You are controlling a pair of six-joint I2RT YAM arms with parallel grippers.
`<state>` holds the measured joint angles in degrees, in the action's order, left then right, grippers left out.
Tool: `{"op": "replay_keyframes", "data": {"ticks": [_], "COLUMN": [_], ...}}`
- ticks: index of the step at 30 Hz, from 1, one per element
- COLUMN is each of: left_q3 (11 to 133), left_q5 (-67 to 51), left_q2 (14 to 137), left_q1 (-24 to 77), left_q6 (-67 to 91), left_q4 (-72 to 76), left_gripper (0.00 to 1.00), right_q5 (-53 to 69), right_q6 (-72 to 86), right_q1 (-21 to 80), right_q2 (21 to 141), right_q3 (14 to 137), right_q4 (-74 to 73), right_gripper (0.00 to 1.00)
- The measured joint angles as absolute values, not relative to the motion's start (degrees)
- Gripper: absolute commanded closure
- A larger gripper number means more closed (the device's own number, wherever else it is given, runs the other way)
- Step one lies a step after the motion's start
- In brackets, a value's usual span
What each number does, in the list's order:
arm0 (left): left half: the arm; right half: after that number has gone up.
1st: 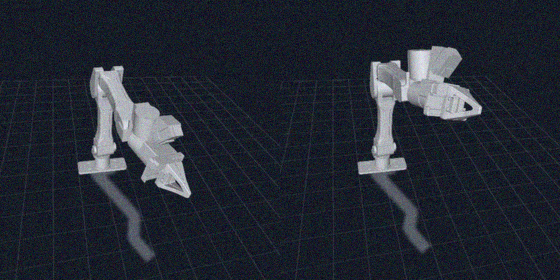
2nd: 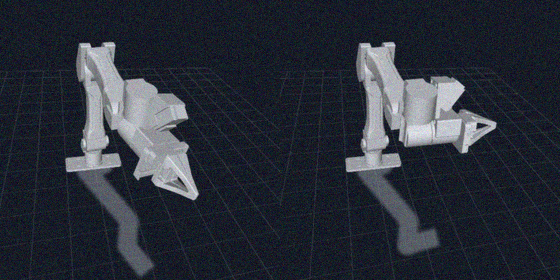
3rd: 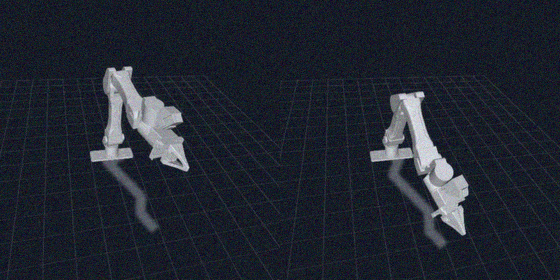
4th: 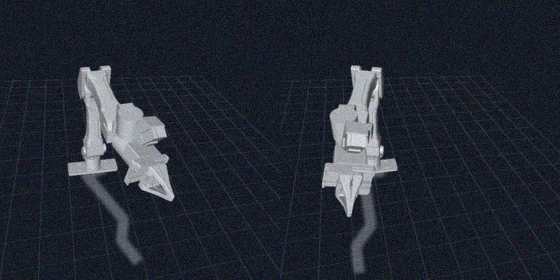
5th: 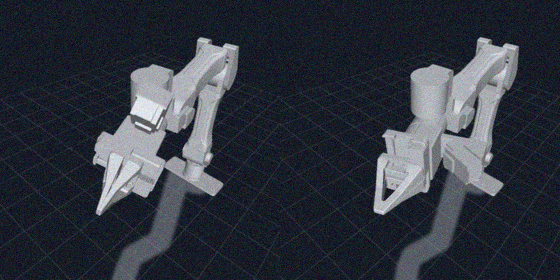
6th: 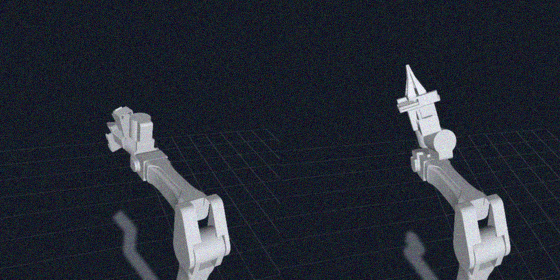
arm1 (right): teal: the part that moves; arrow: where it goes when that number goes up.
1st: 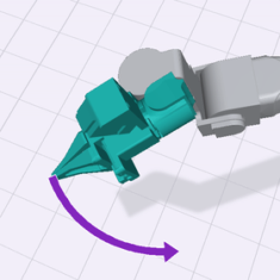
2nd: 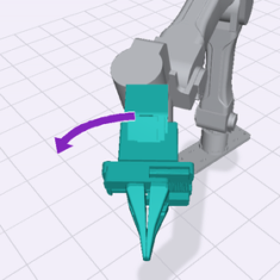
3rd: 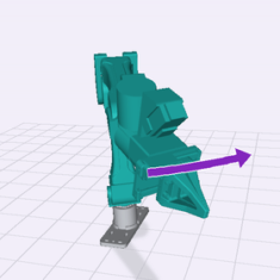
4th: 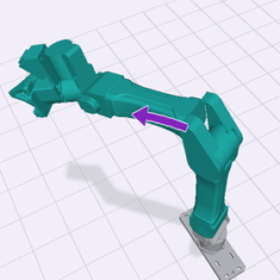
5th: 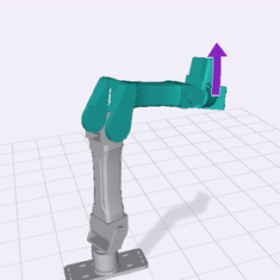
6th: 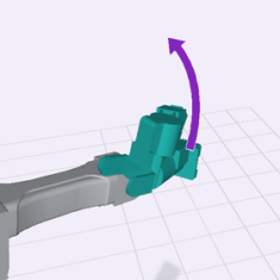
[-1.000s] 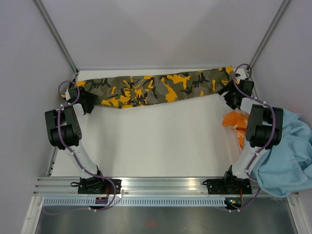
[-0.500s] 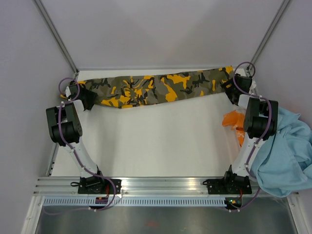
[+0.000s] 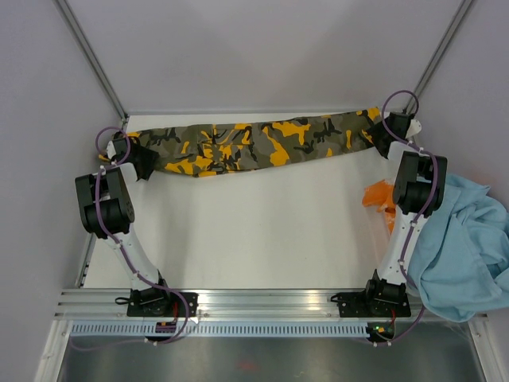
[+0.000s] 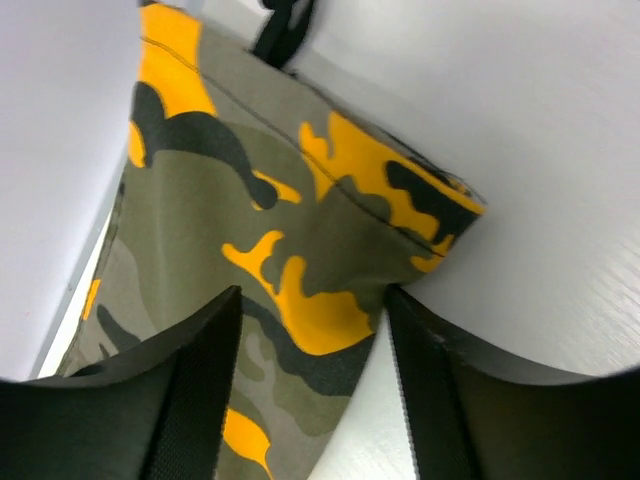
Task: Fold and stack the trousers
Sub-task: Fold the trousers
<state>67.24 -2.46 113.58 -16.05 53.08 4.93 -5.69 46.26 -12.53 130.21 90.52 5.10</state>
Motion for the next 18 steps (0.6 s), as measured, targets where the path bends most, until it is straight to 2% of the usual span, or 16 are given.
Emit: {"op": "replay_keyframes", "data": {"ticks": [7, 8, 10, 11, 13, 15, 18], "left_q3": [67.35, 67.35, 67.35, 67.35, 67.35, 67.35, 67.35], "left_q5": [-2.46, -2.5, -2.76, -3.07, -3.49, -3.68, -4.6], "left_q2": [113.58, 113.58, 113.58, 113.58, 113.58, 113.58, 113.8], "left_q1": [-16.01, -16.01, -16.01, -16.01, -15.99, -15.99, -16.01], "left_q6": [53.08, 53.06, 53.04, 53.01, 52.95, 52.82, 52.75], "left_q4": [4.78, 4.78, 4.78, 4.75, 4.51, 4.34, 3.88], "left_gripper": [0.33, 0.33, 0.33, 0.34, 0.35, 0.38, 0.64], "right_q5": [-6.11, -5.98, -5.63, -5.37, -4.67, -3.92, -2.63], "right_q6": [45.34, 45.15, 44.58, 44.16, 43.4, 42.72, 42.11], "right_q1": [-13.34, -13.47, -13.72, -13.85, -14.11, -14.39, -14.94], "right_q2": [131.92, 132.51, 134.08, 134.89, 135.94, 136.2, 136.2], "right_q3": [91.9, 92.79, 95.26, 96.71, 98.63, 99.37, 99.37], "right_q4": [4.08, 3.75, 2.52, 1.76, 0.69, -0.25, -0.45], "right_gripper": [0.67, 0.74, 0.81, 0.9, 0.98, 1.0, 1.0]}}
